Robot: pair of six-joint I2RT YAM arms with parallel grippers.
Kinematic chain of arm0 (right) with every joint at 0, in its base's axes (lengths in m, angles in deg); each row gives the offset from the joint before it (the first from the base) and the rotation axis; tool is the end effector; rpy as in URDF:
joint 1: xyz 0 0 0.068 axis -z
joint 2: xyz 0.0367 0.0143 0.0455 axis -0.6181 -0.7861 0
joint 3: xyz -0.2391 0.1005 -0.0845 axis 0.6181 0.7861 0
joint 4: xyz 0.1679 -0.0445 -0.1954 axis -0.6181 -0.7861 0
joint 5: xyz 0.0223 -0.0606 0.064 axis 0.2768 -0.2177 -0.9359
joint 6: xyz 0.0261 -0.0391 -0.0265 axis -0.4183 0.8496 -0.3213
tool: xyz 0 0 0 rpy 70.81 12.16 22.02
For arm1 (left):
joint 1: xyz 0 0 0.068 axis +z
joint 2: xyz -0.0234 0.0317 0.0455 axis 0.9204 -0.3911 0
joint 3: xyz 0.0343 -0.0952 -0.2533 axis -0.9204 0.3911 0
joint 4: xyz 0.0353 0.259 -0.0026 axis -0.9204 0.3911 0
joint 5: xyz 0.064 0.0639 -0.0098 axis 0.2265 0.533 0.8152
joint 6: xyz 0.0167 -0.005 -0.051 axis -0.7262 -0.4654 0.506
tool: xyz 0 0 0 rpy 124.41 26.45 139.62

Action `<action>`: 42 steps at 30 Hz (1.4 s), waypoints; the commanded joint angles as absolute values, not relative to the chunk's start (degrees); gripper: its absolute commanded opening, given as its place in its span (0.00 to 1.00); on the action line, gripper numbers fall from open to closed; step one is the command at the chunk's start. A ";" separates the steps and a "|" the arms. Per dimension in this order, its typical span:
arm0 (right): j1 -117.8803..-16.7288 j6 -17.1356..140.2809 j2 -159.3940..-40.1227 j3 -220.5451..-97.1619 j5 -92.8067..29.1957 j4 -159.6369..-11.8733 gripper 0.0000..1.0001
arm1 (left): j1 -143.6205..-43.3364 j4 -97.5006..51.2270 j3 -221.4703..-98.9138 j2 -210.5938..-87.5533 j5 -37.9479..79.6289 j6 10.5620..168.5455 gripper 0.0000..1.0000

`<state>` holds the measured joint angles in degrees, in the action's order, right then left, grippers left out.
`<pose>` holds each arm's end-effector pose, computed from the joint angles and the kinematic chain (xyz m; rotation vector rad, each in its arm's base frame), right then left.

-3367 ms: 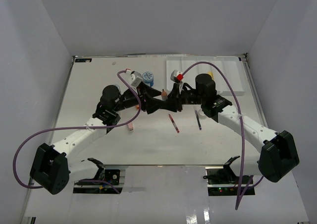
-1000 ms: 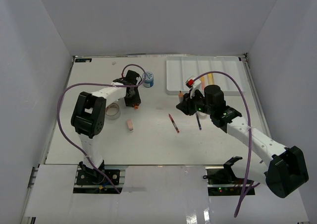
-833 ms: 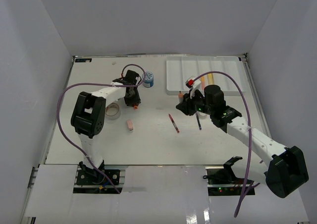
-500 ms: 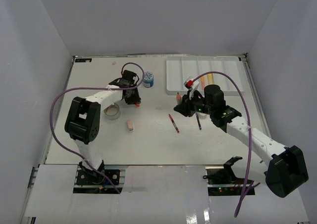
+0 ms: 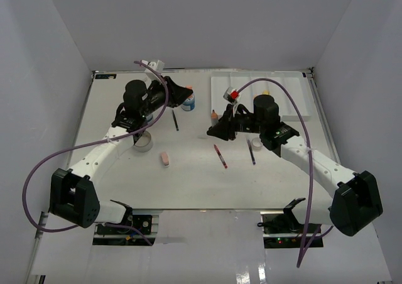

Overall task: Sort the stationery into containers
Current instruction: Close the pen cap on the pen.

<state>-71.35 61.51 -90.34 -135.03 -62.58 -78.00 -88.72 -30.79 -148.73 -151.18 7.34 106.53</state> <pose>0.2283 0.1757 0.3149 -0.9030 1.6481 1.0884 0.2933 -0.1312 0.3448 0.1935 1.7721 -0.9660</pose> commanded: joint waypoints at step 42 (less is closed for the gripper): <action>-73.51 58.98 -101.38 -152.30 -75.84 -71.19 0.08 | -90.80 -71.57 -141.90 -146.79 -15.55 119.72 0.19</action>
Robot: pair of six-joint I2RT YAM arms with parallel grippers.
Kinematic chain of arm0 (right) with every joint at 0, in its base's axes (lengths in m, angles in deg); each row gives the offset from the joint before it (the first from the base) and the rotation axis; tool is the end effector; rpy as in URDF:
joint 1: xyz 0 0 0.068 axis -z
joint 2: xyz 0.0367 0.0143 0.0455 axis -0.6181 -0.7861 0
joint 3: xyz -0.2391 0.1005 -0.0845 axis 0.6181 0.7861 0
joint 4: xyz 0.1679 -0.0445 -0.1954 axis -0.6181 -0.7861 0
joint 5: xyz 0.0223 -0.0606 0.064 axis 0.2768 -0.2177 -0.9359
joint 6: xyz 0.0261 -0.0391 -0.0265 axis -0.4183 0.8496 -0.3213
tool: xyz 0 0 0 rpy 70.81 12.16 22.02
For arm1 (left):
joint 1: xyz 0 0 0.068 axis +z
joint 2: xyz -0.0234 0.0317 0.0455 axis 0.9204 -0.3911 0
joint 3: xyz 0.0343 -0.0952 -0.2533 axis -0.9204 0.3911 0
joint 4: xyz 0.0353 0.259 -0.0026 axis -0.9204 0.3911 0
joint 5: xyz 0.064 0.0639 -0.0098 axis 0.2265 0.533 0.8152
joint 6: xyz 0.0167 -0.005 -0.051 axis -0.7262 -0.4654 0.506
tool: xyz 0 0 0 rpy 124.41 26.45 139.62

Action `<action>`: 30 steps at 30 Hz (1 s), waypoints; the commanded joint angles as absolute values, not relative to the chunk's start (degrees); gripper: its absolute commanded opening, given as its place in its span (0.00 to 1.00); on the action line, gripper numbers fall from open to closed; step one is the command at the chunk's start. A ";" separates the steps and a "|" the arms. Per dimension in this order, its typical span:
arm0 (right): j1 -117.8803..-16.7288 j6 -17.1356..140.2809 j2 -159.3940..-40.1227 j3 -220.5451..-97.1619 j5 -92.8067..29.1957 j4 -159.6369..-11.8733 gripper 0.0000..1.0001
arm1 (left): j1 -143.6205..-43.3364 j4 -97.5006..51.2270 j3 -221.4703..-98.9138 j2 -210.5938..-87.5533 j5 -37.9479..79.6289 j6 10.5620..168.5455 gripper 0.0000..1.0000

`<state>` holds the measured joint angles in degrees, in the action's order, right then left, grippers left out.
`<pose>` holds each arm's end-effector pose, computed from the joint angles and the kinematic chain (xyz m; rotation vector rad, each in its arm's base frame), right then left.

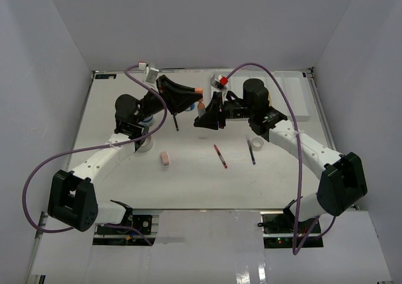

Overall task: Sort the stationery into containers
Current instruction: Close the pen cap on the pen.

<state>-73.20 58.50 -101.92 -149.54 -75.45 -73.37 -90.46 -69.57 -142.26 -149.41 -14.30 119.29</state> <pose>0.2598 0.2161 0.3531 -1.0674 1.4551 1.3102 0.2597 -0.1395 0.3808 0.5556 1.2423 -1.3819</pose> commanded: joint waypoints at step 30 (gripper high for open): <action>-73.51 55.21 -98.31 -150.72 -77.86 -63.72 0.08 | -91.06 -75.79 -136.80 -145.83 -17.57 121.22 0.21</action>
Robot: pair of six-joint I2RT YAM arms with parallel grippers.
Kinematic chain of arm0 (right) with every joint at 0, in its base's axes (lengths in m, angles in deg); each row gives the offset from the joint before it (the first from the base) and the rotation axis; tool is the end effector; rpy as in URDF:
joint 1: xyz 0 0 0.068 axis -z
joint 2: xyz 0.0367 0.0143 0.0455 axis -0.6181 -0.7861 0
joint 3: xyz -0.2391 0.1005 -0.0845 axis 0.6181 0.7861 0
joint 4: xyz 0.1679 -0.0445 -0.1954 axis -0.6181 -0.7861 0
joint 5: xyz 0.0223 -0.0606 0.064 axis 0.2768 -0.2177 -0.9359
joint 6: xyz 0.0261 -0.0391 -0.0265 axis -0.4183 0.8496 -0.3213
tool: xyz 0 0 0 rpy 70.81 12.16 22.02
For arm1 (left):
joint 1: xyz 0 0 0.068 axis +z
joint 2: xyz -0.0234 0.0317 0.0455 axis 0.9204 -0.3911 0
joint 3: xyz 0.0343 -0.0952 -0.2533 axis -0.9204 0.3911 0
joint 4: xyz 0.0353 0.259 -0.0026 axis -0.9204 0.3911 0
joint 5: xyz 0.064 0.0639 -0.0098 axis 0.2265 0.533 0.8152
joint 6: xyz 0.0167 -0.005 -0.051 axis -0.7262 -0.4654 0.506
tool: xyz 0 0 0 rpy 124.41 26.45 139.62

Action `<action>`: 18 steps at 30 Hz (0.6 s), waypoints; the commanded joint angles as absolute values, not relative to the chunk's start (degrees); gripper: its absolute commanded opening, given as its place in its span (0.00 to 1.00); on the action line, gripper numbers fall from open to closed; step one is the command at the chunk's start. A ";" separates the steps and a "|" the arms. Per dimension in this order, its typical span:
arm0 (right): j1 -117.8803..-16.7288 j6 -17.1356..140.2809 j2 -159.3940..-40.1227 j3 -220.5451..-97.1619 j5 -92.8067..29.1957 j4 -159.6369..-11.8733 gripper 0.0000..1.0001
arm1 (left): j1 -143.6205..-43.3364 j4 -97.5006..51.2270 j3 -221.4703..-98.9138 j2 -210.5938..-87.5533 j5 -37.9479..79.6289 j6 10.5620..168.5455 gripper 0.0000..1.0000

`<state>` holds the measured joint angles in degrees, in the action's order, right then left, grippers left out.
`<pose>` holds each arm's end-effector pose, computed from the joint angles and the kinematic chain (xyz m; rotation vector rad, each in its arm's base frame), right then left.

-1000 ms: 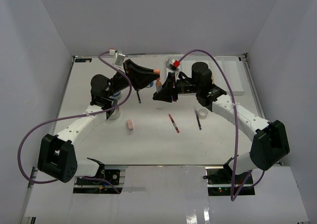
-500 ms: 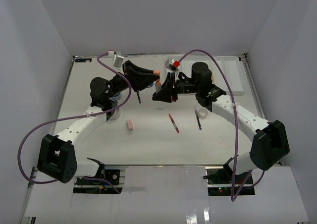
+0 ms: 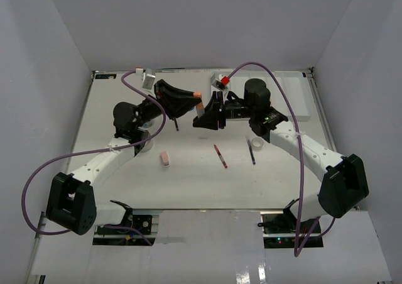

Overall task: Sort the stationery into containers
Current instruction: Close the pen cap on the pen.

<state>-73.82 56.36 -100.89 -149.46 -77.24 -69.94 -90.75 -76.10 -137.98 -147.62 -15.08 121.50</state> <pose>0.2530 0.2165 0.3641 -1.0836 1.3846 1.3494 0.2466 -0.1357 0.3738 0.5738 1.1862 -1.4113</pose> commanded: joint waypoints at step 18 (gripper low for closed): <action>-73.60 52.65 -99.45 -150.98 -75.85 -58.09 0.08 | -91.59 -77.46 -135.22 -146.18 -17.31 122.98 0.28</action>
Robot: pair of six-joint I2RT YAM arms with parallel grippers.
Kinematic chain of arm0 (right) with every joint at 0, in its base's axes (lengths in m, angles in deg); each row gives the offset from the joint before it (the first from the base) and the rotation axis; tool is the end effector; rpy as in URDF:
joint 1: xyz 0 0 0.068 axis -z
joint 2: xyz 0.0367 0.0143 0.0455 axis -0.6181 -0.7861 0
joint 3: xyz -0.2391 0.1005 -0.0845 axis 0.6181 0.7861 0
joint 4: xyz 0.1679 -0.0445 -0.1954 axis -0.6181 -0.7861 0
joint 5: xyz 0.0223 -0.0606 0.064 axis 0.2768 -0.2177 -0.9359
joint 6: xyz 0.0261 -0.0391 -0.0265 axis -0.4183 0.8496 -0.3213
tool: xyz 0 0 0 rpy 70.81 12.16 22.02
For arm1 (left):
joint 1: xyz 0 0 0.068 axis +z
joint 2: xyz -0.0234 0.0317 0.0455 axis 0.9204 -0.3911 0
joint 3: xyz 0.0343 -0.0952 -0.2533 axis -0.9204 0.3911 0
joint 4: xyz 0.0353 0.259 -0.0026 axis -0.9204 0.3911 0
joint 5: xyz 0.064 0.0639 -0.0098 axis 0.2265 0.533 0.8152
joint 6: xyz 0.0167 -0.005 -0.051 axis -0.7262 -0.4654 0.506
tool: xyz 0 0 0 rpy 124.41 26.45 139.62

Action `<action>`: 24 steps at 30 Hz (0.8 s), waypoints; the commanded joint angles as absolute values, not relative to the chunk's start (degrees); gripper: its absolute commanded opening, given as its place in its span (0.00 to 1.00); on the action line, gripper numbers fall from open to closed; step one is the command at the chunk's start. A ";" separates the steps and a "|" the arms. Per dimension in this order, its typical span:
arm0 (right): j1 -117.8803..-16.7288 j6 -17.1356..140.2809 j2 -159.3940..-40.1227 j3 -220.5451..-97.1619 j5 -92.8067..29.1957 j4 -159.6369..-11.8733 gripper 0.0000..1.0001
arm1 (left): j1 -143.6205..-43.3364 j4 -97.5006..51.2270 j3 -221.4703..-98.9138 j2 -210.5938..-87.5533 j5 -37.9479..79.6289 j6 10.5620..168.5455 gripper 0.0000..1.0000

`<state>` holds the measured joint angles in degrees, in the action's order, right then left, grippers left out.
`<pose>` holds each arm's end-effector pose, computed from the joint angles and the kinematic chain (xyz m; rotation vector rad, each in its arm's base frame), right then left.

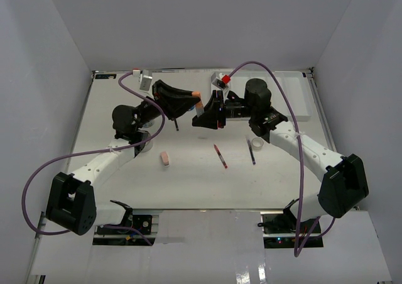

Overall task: Sort the stationery into containers
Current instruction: Close the pen cap on the pen.

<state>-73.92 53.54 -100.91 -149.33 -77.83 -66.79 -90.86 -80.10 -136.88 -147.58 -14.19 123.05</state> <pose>0.2522 0.2170 0.3684 -1.0695 1.3593 1.3803 0.2434 -0.1344 0.3737 0.5610 1.1431 -1.4206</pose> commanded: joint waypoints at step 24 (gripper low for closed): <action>-73.60 53.53 -101.21 -151.86 -72.41 -57.12 0.08 | -94.66 -56.02 -139.35 -142.84 -7.72 113.75 0.34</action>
